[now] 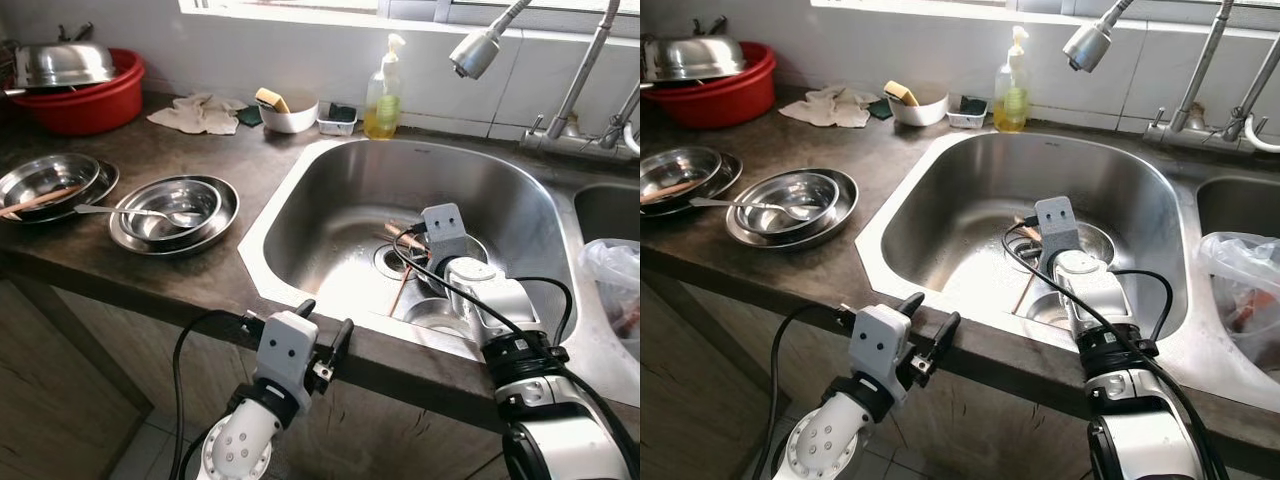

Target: Kitchen organization

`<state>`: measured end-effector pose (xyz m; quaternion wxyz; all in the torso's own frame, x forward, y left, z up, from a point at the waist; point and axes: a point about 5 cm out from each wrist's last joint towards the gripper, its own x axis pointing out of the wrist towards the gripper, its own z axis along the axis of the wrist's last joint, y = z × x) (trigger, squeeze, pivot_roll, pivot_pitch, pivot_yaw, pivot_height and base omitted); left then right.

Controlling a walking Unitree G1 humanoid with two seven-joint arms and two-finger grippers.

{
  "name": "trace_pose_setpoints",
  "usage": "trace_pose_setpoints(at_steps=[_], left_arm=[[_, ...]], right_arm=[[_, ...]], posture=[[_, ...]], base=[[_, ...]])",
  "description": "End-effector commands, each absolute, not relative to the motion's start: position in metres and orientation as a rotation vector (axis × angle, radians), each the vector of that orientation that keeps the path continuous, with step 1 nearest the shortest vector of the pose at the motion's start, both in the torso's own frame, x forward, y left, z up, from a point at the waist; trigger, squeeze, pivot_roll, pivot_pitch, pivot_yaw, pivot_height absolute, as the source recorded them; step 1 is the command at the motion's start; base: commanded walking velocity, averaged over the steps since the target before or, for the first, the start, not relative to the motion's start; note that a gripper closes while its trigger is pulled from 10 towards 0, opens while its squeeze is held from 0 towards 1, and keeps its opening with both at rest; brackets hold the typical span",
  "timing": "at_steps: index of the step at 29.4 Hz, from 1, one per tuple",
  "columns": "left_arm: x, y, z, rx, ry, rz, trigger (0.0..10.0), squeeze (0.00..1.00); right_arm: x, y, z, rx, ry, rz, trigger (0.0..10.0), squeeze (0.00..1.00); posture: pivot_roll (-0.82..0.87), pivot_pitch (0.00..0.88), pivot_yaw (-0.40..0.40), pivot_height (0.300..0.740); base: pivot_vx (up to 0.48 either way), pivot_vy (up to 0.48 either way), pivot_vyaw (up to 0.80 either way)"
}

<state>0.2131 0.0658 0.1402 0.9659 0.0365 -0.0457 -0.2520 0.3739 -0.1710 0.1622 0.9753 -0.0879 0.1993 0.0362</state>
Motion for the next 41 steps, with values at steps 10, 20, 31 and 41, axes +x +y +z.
trace_pose_setpoints(at_steps=[10, 20, 31, 41], left_arm=[[0.214, 0.067, 0.135, 0.079, -0.055, -0.506, 10.0, 0.00], [0.221, 0.071, 0.133, 0.086, -0.059, -0.491, 10.0, 0.00], [0.227, 0.077, 0.131, 0.074, -0.053, -0.478, 10.0, 0.00], [0.230, 0.078, 0.128, 0.066, -0.041, -0.467, 10.0, 0.00]], right_arm=[[0.367, -0.166, 0.208, -0.104, 0.070, 0.061, 10.0, 0.00], [0.314, -0.155, 0.219, -0.022, -0.156, 0.094, 10.0, 0.00], [0.257, -0.147, 0.188, -0.021, -0.158, 0.115, 10.0, 0.00], [0.257, -0.145, 0.182, -0.014, -0.132, 0.076, 10.0, 0.00]], posture=[[-0.01, 0.091, -0.025, 0.740], [-0.03, 0.049, -0.009, 0.740], [-0.03, 0.007, 0.012, 0.740], [-0.03, 0.005, 0.015, 0.740]], base=[[0.000, 0.000, 0.00], [0.000, 0.000, 0.00], [0.000, 0.000, 0.00], [0.000, 0.258, 0.74]])
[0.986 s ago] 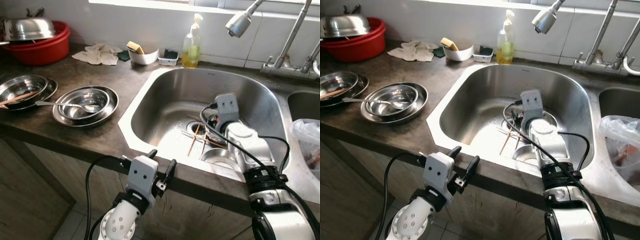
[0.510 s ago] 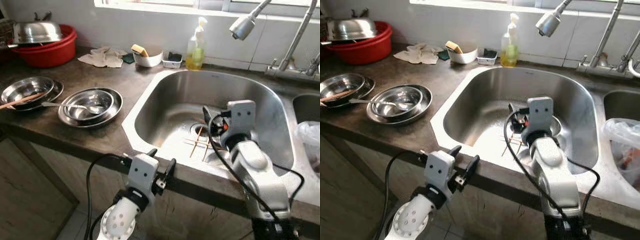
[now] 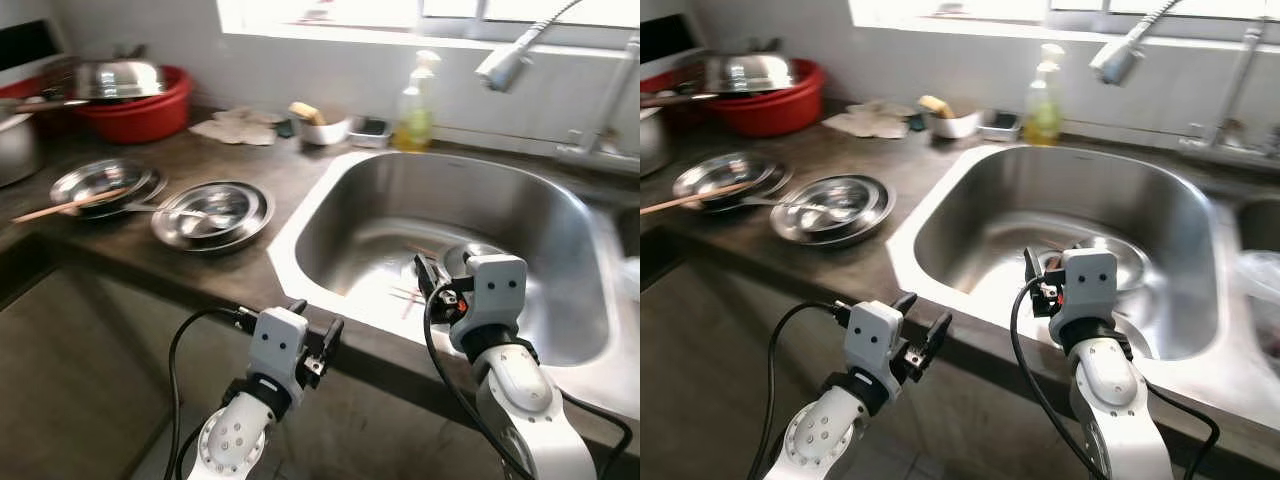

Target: Kitchen organization

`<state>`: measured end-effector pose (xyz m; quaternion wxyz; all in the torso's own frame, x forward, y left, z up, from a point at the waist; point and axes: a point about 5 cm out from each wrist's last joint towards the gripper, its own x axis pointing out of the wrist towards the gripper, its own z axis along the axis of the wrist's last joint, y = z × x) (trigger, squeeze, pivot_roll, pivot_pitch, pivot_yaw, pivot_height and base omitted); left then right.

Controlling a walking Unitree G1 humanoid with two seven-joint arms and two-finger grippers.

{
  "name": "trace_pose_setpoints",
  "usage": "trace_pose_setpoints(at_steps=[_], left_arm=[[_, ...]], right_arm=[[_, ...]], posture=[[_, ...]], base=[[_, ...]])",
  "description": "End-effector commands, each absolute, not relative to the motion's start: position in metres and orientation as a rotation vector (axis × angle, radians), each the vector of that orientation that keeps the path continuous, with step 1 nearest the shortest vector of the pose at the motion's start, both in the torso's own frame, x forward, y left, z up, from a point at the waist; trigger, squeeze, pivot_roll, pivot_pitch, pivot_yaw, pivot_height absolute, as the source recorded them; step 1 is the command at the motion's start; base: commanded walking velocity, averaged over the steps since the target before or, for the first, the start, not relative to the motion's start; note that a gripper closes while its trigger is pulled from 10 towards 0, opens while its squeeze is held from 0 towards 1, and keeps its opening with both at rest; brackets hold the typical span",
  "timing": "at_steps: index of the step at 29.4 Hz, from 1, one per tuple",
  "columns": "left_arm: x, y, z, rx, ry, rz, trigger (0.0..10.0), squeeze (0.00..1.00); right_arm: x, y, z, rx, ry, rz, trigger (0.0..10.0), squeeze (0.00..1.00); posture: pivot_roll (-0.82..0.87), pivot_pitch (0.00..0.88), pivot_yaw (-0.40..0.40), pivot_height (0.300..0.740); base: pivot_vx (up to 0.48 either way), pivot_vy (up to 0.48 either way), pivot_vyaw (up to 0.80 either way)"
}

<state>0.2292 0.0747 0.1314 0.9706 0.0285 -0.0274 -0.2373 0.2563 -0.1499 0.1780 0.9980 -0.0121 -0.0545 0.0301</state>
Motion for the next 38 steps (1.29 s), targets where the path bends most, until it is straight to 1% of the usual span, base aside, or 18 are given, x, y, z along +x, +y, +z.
trace_pose_setpoints(at_steps=[1, 6, 11, 23, 32, 38], left_arm=[[0.231, 0.078, 0.128, 0.068, -0.041, -0.467, 10.0, 0.00], [0.231, 0.078, 0.128, 0.066, -0.038, -0.461, 10.0, 0.00], [0.230, 0.078, 0.128, 0.070, -0.042, -0.458, 10.0, 0.00], [0.229, 0.078, 0.128, 0.066, -0.031, -0.461, 10.0, 0.00], [0.228, 0.077, 0.128, 0.070, -0.026, -0.465, 10.0, 0.00], [0.228, 0.077, 0.129, 0.073, -0.033, -0.464, 10.0, 0.00]], right_arm=[[0.259, -0.143, 0.183, -0.007, -0.135, 0.075, 10.0, 0.00], [0.261, -0.142, 0.185, -0.003, -0.140, 0.075, 10.0, 0.00], [0.263, -0.139, 0.188, 0.007, -0.142, 0.081, 10.0, 0.00], [0.267, -0.136, 0.191, 0.020, -0.147, 0.081, 10.0, 0.00], [0.268, -0.134, 0.191, 0.025, -0.144, 0.086, 10.0, 0.00], [0.268, -0.131, 0.193, 0.028, -0.147, 0.095, 10.0, 0.00]], posture=[[-0.03, 0.011, 0.012, 0.740], [-0.03, 0.014, 0.011, 0.740], [-0.03, 0.019, 0.009, 0.740], [-0.02, 0.034, 0.012, 0.740], [-0.02, 0.040, 0.014, 0.740], [-0.02, 0.042, 0.013, 0.740]], base=[[0.000, 0.461, 0.80], [0.000, 0.458, 0.80], [0.000, 0.000, 0.72], [0.000, 0.000, 0.00], [0.000, 0.424, 0.00], [0.000, 0.000, 0.00]])
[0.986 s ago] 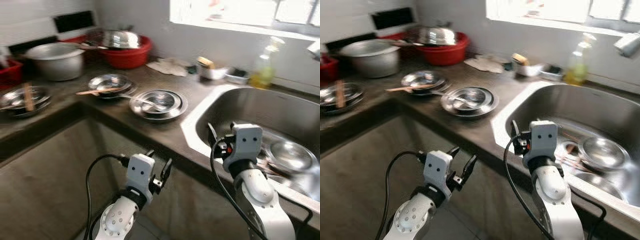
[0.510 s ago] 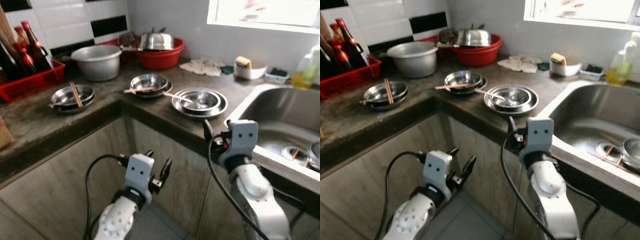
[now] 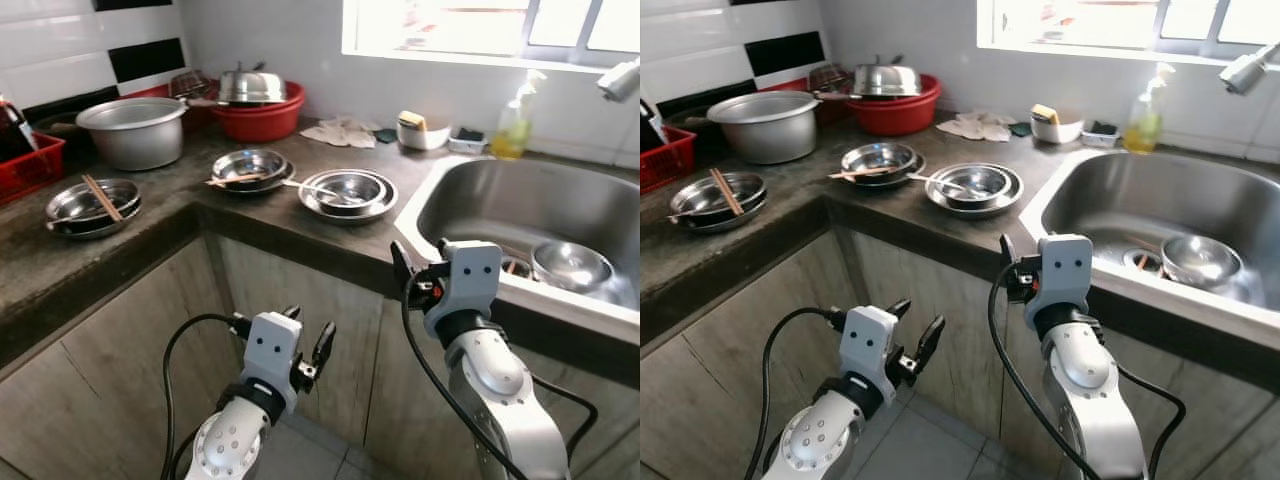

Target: Kitchen organization

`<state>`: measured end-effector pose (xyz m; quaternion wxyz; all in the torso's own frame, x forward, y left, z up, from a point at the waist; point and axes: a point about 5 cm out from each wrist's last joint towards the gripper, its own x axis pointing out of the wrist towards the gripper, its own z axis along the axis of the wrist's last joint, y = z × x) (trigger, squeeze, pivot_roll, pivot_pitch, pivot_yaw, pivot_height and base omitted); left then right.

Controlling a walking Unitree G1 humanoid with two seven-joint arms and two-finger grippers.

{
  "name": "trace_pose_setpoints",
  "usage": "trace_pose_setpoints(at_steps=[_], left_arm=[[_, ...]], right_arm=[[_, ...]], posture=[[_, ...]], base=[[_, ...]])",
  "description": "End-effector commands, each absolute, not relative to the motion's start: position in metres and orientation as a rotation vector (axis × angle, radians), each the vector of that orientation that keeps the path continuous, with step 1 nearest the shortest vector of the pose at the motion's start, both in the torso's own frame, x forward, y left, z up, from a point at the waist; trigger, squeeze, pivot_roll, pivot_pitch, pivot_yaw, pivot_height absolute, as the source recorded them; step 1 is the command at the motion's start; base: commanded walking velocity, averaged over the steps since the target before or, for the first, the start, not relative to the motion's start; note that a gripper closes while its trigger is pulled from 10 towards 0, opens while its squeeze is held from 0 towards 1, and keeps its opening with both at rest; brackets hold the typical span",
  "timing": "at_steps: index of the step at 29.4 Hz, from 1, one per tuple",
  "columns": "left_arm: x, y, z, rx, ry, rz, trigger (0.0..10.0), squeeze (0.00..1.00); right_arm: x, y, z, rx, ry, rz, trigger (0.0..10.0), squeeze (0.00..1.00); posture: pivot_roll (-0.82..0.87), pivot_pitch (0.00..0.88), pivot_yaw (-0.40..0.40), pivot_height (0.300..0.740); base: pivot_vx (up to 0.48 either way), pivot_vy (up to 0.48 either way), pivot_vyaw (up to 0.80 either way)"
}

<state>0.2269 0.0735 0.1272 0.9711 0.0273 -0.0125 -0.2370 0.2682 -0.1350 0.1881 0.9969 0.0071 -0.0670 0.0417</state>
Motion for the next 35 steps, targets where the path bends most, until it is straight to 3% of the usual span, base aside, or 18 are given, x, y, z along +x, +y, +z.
trace_pose_setpoints(at_steps=[1, 15, 24, 35], left_arm=[[0.228, 0.077, 0.129, 0.074, -0.033, -0.463, 10.0, 0.00], [0.230, 0.078, 0.131, 0.081, -0.040, -0.451, 10.0, 0.00], [0.233, 0.081, 0.134, 0.099, -0.066, -0.422, 10.0, 0.00], [0.235, 0.081, 0.134, 0.113, -0.080, -0.415, 10.0, 0.00]], right_arm=[[0.269, -0.131, 0.193, 0.029, -0.146, 0.095, 10.0, 0.00], [0.269, -0.128, 0.192, 0.022, -0.144, 0.113, 10.0, 0.00], [0.272, -0.122, 0.194, -0.019, -0.161, 0.147, 10.0, 0.00], [0.278, -0.123, 0.203, -0.057, -0.204, 0.166, 10.0, 0.00]], posture=[[-0.02, 0.043, 0.016, 0.740], [-0.02, 0.035, 0.015, 0.740], [-0.02, 0.026, 0.012, 0.740], [-0.02, 0.016, 0.011, 0.740]], base=[[0.000, 0.000, 0.00], [0.000, 0.000, 0.00], [0.000, 0.000, 0.71], [0.360, 0.000, 0.00]])
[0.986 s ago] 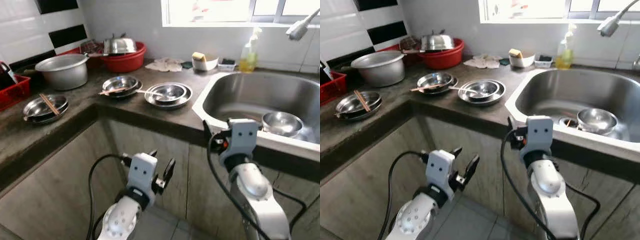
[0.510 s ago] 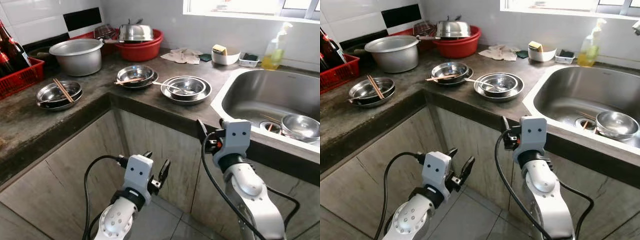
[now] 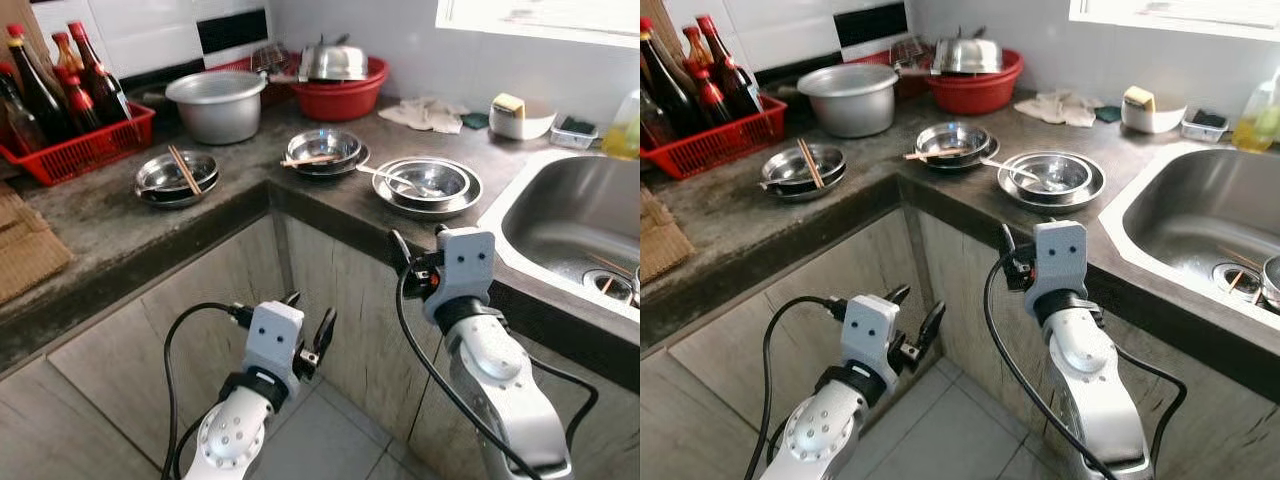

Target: Kitchen organization

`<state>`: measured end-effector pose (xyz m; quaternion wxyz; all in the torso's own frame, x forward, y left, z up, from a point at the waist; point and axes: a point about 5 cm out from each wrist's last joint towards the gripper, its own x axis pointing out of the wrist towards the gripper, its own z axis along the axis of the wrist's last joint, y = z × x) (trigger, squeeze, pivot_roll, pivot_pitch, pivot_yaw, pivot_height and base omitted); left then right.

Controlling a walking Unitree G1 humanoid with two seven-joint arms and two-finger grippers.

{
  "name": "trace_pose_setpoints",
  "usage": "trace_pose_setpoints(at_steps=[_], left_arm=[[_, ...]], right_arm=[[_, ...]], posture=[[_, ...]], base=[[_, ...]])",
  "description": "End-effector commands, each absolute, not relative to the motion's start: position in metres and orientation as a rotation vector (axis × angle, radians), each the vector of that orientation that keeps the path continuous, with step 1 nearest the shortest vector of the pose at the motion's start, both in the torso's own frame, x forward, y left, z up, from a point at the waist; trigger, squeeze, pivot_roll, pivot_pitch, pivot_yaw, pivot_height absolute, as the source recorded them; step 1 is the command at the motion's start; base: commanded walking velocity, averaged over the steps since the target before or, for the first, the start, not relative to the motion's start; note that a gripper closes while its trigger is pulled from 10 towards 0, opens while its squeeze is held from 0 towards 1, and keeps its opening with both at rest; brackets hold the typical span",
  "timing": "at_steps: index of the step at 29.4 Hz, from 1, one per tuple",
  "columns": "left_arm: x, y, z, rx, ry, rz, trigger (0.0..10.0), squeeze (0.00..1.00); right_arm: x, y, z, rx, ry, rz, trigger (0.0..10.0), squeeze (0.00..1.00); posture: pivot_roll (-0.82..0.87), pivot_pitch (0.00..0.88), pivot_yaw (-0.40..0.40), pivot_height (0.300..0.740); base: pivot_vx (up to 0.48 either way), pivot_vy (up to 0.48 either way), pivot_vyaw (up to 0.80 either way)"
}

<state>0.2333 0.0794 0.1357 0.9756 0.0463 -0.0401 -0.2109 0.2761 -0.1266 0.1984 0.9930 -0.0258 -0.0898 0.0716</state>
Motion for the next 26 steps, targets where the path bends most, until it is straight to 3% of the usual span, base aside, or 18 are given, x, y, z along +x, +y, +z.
trace_pose_setpoints(at_steps=[1, 21, 26], left_arm=[[0.2350, 0.0813, 0.1342, 0.115, -0.081, -0.415, 10.0, 0.00], [0.2340, 0.0811, 0.1325, 0.112, -0.074, -0.422, 10.0, 0.00], [0.2332, 0.0798, 0.1322, 0.096, -0.068, -0.422, 10.0, 0.00]], right_arm=[[0.2784, -0.1225, 0.2038, -0.061, -0.207, 0.169, 10.0, 0.00], [0.2826, -0.1215, 0.2093, -0.088, -0.237, 0.184, 10.0, 0.00], [0.2843, -0.1210, 0.2118, -0.116, -0.253, 0.192, 10.0, 0.00]], posture=[[-0.02, 0.016, 0.011, 0.740], [-0.02, 0.034, 0.012, 0.740], [-0.02, 0.035, 0.012, 0.740]], base=[[0.394, 0.000, 0.00], [0.390, 0.000, 0.00], [0.175, 0.000, 0.00]])
